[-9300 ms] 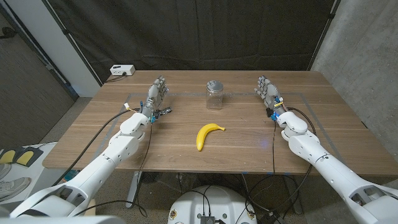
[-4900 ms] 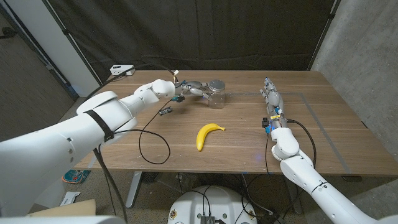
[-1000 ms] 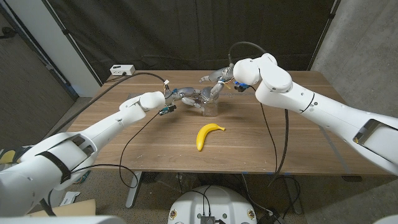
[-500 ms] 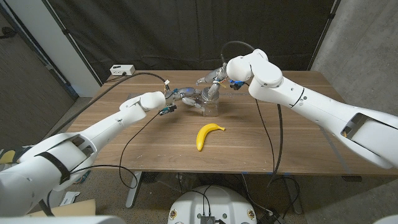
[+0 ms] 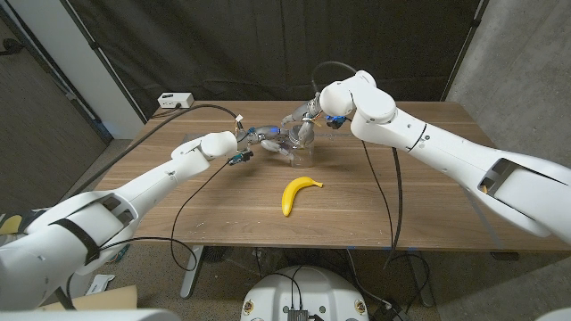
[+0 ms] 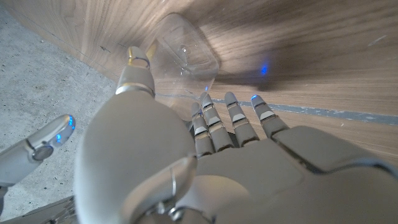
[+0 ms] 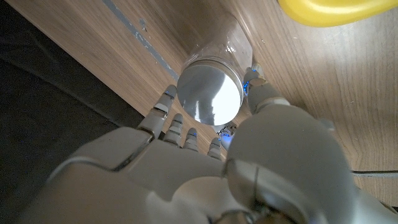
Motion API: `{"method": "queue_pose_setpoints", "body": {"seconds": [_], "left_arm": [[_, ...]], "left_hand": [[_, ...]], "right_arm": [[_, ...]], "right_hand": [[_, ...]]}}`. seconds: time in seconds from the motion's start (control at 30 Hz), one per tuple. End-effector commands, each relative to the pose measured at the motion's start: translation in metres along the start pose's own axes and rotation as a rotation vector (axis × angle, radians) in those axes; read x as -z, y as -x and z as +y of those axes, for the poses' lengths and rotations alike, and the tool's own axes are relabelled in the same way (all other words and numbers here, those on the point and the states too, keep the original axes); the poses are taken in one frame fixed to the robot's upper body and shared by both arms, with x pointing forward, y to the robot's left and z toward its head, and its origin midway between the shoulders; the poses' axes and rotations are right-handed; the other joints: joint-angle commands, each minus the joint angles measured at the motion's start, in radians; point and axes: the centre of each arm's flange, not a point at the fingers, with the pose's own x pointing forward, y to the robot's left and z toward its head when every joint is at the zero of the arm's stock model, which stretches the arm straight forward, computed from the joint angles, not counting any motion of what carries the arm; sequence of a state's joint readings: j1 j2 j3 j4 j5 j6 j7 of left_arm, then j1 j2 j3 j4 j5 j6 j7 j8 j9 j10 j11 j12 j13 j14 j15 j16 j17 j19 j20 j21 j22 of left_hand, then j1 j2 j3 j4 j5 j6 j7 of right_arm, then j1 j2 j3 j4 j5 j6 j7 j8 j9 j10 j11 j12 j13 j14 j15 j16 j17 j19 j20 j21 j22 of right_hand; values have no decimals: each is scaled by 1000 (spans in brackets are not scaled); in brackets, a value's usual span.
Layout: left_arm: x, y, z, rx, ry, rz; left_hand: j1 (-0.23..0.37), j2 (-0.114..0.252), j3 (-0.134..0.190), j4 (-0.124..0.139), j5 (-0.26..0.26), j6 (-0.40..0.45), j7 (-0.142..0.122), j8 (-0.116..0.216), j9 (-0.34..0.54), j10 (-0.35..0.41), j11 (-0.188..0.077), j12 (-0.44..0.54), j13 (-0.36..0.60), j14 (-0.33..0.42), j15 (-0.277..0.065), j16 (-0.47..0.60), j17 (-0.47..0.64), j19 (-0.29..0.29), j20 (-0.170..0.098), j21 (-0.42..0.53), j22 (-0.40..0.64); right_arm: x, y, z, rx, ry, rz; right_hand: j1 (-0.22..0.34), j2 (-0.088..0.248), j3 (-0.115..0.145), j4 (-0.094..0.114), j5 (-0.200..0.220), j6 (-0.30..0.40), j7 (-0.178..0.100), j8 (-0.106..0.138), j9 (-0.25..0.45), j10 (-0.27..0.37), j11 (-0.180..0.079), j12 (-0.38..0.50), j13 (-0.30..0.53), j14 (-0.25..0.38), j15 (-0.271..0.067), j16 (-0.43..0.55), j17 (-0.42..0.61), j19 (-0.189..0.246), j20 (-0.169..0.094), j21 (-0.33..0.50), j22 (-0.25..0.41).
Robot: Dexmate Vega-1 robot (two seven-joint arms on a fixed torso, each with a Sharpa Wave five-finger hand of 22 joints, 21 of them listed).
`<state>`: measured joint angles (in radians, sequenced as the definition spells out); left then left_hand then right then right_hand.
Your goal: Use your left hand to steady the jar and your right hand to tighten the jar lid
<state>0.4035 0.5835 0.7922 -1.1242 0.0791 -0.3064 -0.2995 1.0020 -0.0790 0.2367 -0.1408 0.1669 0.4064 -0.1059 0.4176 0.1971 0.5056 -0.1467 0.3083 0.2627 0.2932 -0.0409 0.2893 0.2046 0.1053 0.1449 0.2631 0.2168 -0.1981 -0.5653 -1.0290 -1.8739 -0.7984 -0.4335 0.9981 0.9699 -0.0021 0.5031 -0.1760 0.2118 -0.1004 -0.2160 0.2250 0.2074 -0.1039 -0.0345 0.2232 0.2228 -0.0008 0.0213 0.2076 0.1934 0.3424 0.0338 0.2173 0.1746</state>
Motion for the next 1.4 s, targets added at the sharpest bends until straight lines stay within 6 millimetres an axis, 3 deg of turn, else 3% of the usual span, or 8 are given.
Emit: {"method": "queue_pose_setpoints", "body": {"seconds": [0.03, 0.17, 0.37, 0.5, 0.7, 0.93, 1.17, 1.4], "left_arm": [[3, 0, 2, -1, 5, 0], [3, 0, 2, -3, 6, 1], [4, 0, 4, -6, 6, 0], [4, 0, 4, -9, 5, -2], [4, 0, 5, -14, 8, -5], [5, 1, 4, -17, 14, -5], [6, 0, 5, -26, 23, -7], [5, -2, 5, -32, 27, -12]], "left_hand": [[-2, 129, 1, 6, 9, 280, -54, 5, 3, 64, -51, 1, 4, 3, -103, -4, 1, -8, 2, 5, 2], [-3, 129, 0, 6, 9, 281, -55, 5, 3, 65, -53, 0, 5, 3, -103, -4, 1, -8, 2, 5, 2], [-4, 130, -1, 6, 9, 280, -54, 3, 3, 66, -54, -1, 6, 4, -103, -5, 1, -9, 2, 6, 2], [-5, 132, -2, 7, 9, 279, -53, 1, 3, 68, -47, -1, 7, 2, -102, -5, 1, -9, 2, 6, 2], [-5, 132, -4, 6, 9, 280, -50, 0, 3, 66, -50, -3, 8, 0, -103, -7, 1, -10, 0, 6, 2], [-5, 134, -5, 6, 10, 280, -51, -2, 3, 64, -50, -6, 9, -1, -105, -9, 0, -11, -1, 7, 2], [-1, 140, -5, 3, 10, 256, -34, -17, 2, 59, -45, -11, 10, 1, -102, -12, -3, -11, 1, 8, 3], [11, 144, -2, -3, 10, 242, -17, -34, -2, 44, -32, -17, 10, 7, -109, -14, -5, -11, -1, 9, 3]], "right_arm": [[-5, -10, 3, 66, 17, -36], [-4, -10, 2, 79, -1, -46], [-4, -15, 5, 57, -20, -55], [-7, -17, 7, 51, -27, -58], [-8, -21, 14, 74, -68, -55], [-8, -21, 26, 131, -153, 4], [-3, -19, 36, 156, -236, 78], [3, -16, 44, 159, -333, 114]], "right_hand": [[53, 7, -15, 4, 6, 64, -4, 23, 5, 53, -23, 20, 0, 61, -33, 20, 3, 73, -18, 20, 2], [104, 10, -48, 10, 12, 163, -3, 50, 5, 146, -36, 44, -2, 137, -76, 38, 5, 158, -47, 35, 2], [118, 15, -86, 21, 11, 201, -1, 52, 4, 193, -27, 51, -1, 185, -96, 52, 9, 249, -65, 59, 4], [136, 23, -142, 28, 9, 248, 25, 58, 8, 268, -20, 70, 4, 293, -140, 88, 18, 377, -103, 97, 7], [147, 34, -184, 35, 8, 301, 55, 73, 14, 333, -3, 91, 10, 382, -165, 125, 30, 481, -132, 134, 10], [146, 52, -205, 44, 9, 328, 77, 80, 16, 364, 15, 101, 11, 414, -146, 141, 42, 496, -130, 138, 8], [72, 69, -249, 90, 4, 353, 134, 83, 18, 372, 49, 98, 10, 442, -109, 150, 52, 534, -91, 144, 3], [33, 87, -261, 111, 1, 373, 186, 87, 19, 392, 83, 100, 8, 481, -88, 147, 47, 576, -62, 152, 1]]}}
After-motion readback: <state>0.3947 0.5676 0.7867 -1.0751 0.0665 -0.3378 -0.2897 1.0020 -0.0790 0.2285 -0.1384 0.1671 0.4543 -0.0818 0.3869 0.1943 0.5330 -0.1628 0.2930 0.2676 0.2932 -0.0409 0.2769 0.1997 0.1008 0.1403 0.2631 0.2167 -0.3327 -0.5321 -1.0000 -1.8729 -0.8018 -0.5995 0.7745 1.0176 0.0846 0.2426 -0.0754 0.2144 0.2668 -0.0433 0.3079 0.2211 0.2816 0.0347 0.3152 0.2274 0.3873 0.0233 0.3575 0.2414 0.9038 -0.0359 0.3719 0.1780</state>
